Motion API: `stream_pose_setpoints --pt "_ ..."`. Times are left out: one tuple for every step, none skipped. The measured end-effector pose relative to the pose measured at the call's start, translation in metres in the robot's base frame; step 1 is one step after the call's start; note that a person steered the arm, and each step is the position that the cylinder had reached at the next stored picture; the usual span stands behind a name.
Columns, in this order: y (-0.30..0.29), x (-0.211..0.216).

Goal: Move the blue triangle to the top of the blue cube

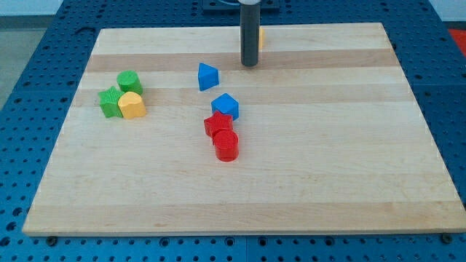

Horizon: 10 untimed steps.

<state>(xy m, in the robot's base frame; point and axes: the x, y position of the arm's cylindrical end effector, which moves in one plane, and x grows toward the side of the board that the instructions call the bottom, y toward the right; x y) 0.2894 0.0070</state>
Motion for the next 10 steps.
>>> stream_pose_setpoints --pt "-0.044 -0.002" --pt "-0.089 -0.002" --pt "-0.116 0.008" --pt "-0.122 0.030" --pt "-0.120 0.041" --pt "-0.095 0.041" --pt "-0.072 0.041" --pt "-0.065 0.045" --pt "-0.065 0.048" --pt "-0.065 0.055"
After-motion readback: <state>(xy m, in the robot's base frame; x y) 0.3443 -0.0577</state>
